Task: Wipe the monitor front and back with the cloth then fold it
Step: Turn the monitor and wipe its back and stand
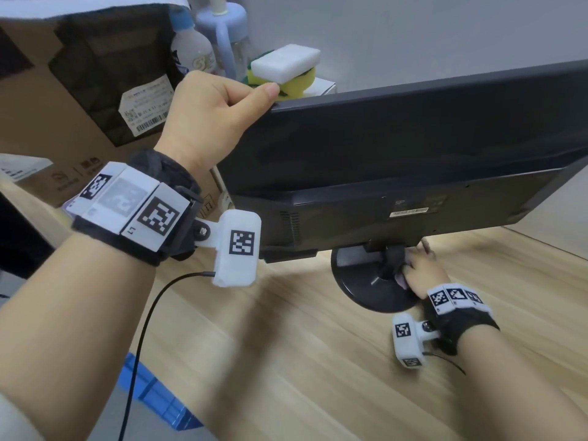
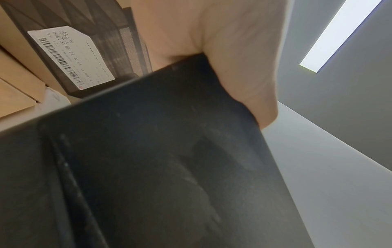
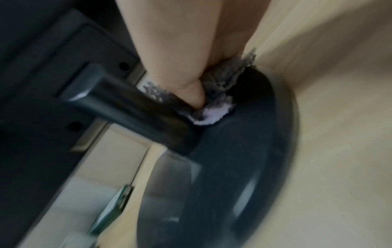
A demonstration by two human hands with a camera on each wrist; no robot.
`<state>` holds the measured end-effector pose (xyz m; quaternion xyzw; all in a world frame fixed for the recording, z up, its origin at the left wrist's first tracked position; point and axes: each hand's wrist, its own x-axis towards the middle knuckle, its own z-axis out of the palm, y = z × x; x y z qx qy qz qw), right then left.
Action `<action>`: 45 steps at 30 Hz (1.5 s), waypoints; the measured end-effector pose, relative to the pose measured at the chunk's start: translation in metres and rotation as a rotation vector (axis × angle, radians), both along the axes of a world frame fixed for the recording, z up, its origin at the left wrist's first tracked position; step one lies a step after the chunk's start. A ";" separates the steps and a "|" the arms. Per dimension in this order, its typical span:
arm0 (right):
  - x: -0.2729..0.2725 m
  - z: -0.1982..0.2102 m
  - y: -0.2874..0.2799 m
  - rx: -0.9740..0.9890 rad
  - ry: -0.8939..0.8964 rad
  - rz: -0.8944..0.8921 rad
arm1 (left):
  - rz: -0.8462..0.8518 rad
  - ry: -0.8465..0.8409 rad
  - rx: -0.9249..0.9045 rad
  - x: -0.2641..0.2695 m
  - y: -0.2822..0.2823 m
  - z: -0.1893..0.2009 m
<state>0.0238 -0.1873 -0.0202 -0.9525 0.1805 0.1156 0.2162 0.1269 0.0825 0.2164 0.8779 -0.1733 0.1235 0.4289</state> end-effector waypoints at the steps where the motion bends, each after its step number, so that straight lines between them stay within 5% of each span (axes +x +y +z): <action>1: -0.005 0.000 0.005 0.006 -0.032 -0.017 | -0.009 -0.003 -0.003 0.000 0.000 0.000; 4: -0.024 -0.005 0.020 0.044 -0.102 -0.092 | -0.019 -0.005 -0.006 0.001 0.000 0.002; 9: -0.046 0.002 0.034 -0.106 0.256 0.009 | -0.064 0.032 0.004 0.002 0.001 -0.001; 12: -0.061 0.004 0.051 -0.030 0.149 -0.075 | -0.094 0.028 -0.002 0.002 0.003 0.000; 17: -0.045 0.035 0.095 1.084 -0.281 -0.642 | -0.182 0.027 0.018 0.006 0.009 0.002; 19: -0.037 0.062 0.103 1.213 -0.535 -0.791 | -0.227 0.034 0.017 0.009 0.011 0.002; 24: -0.035 0.130 0.120 0.633 -1.032 -0.630 | -0.301 0.013 0.022 0.013 0.013 0.000; 27: -0.017 0.137 0.131 0.051 -0.929 -0.344 | -0.322 -0.011 0.022 0.015 0.013 -0.001; 31: 0.005 0.134 0.173 -0.298 -0.847 -0.144 | -0.360 -0.041 0.043 0.021 0.013 -0.001; 35: 0.014 0.142 0.199 -0.320 -0.890 0.057 | -0.398 -0.075 0.040 0.026 0.014 -0.001; 39: 0.002 0.146 0.149 -0.378 -0.901 0.173 | -0.419 -0.083 0.052 0.025 0.016 -0.002; 45: -0.012 0.153 0.070 -0.287 -0.806 -0.309 | -0.342 -0.075 0.057 0.020 0.011 0.003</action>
